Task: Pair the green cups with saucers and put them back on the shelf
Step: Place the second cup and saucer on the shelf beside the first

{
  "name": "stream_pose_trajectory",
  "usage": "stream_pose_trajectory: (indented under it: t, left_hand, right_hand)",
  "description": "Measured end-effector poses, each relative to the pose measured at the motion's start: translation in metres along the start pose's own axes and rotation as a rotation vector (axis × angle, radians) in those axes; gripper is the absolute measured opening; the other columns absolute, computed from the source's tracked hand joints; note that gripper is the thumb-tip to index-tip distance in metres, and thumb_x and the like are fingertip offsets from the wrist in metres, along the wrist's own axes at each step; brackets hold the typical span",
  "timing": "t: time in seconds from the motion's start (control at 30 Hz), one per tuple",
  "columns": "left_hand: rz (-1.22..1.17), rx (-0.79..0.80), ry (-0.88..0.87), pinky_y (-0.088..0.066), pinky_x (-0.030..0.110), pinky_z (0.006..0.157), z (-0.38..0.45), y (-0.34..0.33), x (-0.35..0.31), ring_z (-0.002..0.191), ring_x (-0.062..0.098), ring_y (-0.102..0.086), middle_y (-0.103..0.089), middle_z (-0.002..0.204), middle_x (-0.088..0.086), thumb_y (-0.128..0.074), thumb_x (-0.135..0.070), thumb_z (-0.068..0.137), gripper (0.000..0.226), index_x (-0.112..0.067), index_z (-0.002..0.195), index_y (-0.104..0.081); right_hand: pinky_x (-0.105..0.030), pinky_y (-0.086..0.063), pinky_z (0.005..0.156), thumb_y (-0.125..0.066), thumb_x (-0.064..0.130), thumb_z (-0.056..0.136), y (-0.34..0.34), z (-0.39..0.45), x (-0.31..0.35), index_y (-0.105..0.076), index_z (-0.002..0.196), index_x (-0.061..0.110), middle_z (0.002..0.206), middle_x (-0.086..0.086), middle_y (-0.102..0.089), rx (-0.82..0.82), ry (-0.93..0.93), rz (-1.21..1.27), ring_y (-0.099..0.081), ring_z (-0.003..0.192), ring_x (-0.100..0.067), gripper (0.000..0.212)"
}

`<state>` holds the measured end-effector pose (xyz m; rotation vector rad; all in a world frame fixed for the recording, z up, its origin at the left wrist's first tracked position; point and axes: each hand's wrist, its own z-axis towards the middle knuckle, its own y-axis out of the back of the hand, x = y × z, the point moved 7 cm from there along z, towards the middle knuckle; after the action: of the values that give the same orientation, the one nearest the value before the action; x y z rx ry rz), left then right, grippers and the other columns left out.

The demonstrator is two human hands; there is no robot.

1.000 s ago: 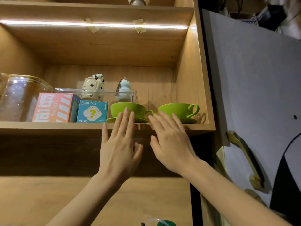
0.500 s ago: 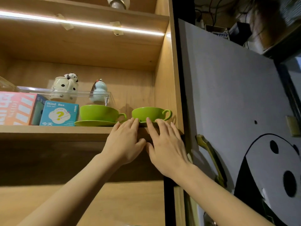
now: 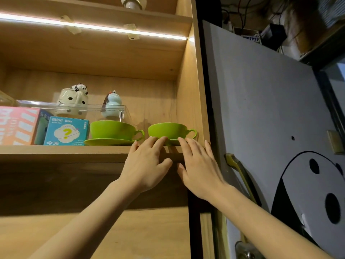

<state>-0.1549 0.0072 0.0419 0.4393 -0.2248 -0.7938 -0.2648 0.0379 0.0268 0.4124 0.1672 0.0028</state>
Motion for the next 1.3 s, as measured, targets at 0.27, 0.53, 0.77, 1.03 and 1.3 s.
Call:
stream_pose_trajectory:
  t: [0.27, 0.53, 0.77, 1.03, 1.3]
  left_hand:
    - [-0.071, -0.018, -0.052, 0.009, 0.034, 0.117, -0.005, -0.006, 0.004, 0.143, 0.004, -0.009, -0.019, 0.155, -0.008, -0.017, -0.055, 0.058, 0.092, -0.027, 0.145, -0.016]
    - [-0.102, -0.041, -0.056, 0.007, 0.034, 0.118, -0.006, -0.004, 0.008, 0.143, 0.007, -0.012, -0.023, 0.154, -0.004, -0.031, -0.047, 0.067, 0.082, -0.022, 0.144, -0.019]
    - [-0.100, -0.051, -0.041, 0.005, 0.028, 0.115, -0.005, 0.001, 0.009, 0.142, 0.011, -0.015, -0.025, 0.153, -0.002, -0.034, -0.035, 0.070, 0.076, -0.019, 0.143, -0.020]
    - [0.163, -0.053, -0.129, 0.016, 0.025, 0.110, -0.017, -0.012, 0.011, 0.141, 0.005, 0.012, 0.006, 0.157, -0.006, -0.035, -0.041, 0.074, 0.086, -0.022, 0.146, 0.008]
    - [0.235, 0.036, -0.122, 0.015, 0.028, 0.112, -0.016, -0.011, 0.008, 0.137, 0.007, 0.022, 0.026, 0.145, -0.008, -0.032, -0.044, 0.075, 0.088, -0.021, 0.144, 0.017]
  right_hand:
    - [-0.039, -0.001, 0.115, -0.045, 0.031, 0.091, -0.005, -0.001, -0.009, -0.023, 0.146, 0.010, 0.151, -0.010, -0.034, -0.066, -0.008, -0.048, -0.028, 0.142, -0.024, 0.063]
    - [-0.040, -0.005, 0.117, -0.049, 0.026, 0.088, -0.005, -0.003, -0.005, -0.030, 0.143, 0.011, 0.148, -0.007, -0.039, -0.139, -0.030, 0.069, -0.032, 0.140, -0.022, 0.060]
    - [-0.041, -0.007, 0.116, -0.044, 0.023, 0.083, -0.009, -0.005, -0.005, -0.034, 0.141, 0.010, 0.145, -0.010, -0.043, -0.184, -0.031, 0.130, -0.035, 0.137, -0.024, 0.060]
    - [-0.037, 0.004, 0.115, -0.045, 0.017, 0.086, -0.012, -0.005, -0.005, -0.025, 0.146, 0.013, 0.152, -0.008, -0.032, -0.152, -0.030, 0.175, -0.023, 0.143, -0.021, 0.063]
    - [-0.032, 0.013, 0.113, -0.036, 0.027, 0.094, -0.011, -0.007, -0.003, 0.003, 0.149, 0.019, 0.160, -0.001, 0.003, 0.029, -0.056, 0.090, 0.007, 0.147, -0.014, 0.068]
